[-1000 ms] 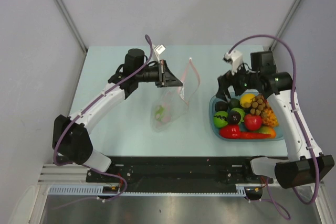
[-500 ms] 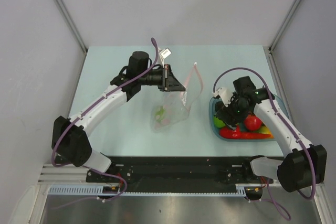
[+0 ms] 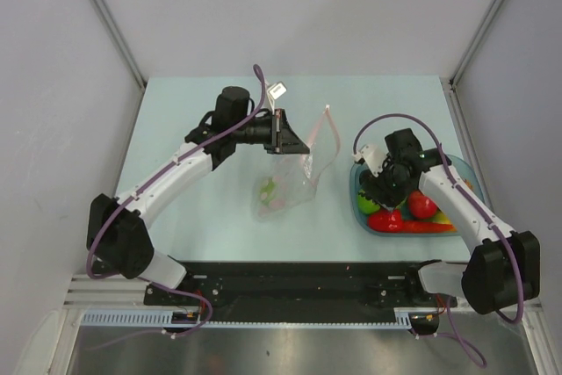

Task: Place the food in the zip-top bag and seal the zipper
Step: Pick up the fake fruit from the bin, then place the fake fruit in the zipper food storage bag.

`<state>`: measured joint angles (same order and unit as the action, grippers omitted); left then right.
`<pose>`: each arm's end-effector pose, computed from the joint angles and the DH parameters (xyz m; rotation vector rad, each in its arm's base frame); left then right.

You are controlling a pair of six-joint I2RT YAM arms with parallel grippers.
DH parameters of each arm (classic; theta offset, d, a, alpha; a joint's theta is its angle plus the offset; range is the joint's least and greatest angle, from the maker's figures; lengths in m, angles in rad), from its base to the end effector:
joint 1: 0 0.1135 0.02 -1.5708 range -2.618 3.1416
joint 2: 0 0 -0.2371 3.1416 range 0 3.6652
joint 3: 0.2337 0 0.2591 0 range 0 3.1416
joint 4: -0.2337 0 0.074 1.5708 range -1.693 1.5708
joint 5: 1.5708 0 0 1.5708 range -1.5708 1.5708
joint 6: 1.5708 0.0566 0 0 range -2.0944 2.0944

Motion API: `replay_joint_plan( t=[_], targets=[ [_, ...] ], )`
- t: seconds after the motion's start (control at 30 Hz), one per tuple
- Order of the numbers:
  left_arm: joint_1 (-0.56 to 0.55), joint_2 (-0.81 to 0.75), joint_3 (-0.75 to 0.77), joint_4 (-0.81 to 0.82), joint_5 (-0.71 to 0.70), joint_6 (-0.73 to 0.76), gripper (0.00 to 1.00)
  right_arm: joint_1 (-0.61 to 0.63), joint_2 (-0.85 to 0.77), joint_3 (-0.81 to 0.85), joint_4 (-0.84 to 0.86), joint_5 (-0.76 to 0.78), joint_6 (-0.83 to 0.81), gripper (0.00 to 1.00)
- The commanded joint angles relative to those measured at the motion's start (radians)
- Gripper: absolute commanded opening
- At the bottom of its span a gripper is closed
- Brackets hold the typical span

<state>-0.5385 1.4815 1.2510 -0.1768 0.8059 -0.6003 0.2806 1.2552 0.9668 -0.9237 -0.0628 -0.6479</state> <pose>0.2897 -0.2207 0.3056 0.5220 2.1107 -1.4940 0.2401 0.0729 0.2025 -1.2578 2.4766 -0.0062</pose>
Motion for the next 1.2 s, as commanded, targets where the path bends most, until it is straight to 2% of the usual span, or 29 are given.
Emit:
replay_joint_plan(
  t=[0.0,0.07,0.23,0.43,0.57,0.67,0.83,1.07,1.1,1.17],
  targets=[
    [-0.005,-0.004,0.004,0.004,-0.004,0.045,0.0,0.0,-0.014,0.035,0.011,0.021,0.001,0.71],
    [-0.003,-0.009,0.004,-0.003,-0.004,0.051,0.0,0.0,-0.031,0.068,-0.009,-0.005,0.011,0.62],
    [-0.003,-0.007,0.005,0.008,0.009,0.053,0.0,0.009,-0.076,0.275,-0.037,-0.208,0.131,0.59],
    [-0.003,0.013,0.03,0.002,0.029,0.053,0.0,0.031,-0.027,0.527,0.112,-0.434,0.373,0.55],
    [-0.003,0.017,0.039,0.002,0.032,0.054,0.0,0.077,0.007,0.561,0.297,-0.515,0.564,0.54],
    [-0.005,0.016,0.045,-0.004,0.036,0.057,0.0,0.12,0.029,0.544,0.422,-0.552,0.632,0.53],
    [-0.003,0.005,0.06,-0.006,0.056,0.056,0.0,0.17,0.059,0.48,0.436,-0.551,0.573,0.52],
    [-0.003,-0.041,0.059,0.0,0.064,0.065,0.0,0.172,0.036,0.414,0.326,-0.513,0.441,0.64],
    [-0.003,-0.043,0.06,0.003,0.064,0.066,0.0,0.173,0.033,0.415,0.318,-0.506,0.432,0.76],
    [-0.003,-0.043,0.07,0.003,0.067,0.066,0.0,0.184,0.032,0.424,0.295,-0.494,0.413,0.9]
  ],
)
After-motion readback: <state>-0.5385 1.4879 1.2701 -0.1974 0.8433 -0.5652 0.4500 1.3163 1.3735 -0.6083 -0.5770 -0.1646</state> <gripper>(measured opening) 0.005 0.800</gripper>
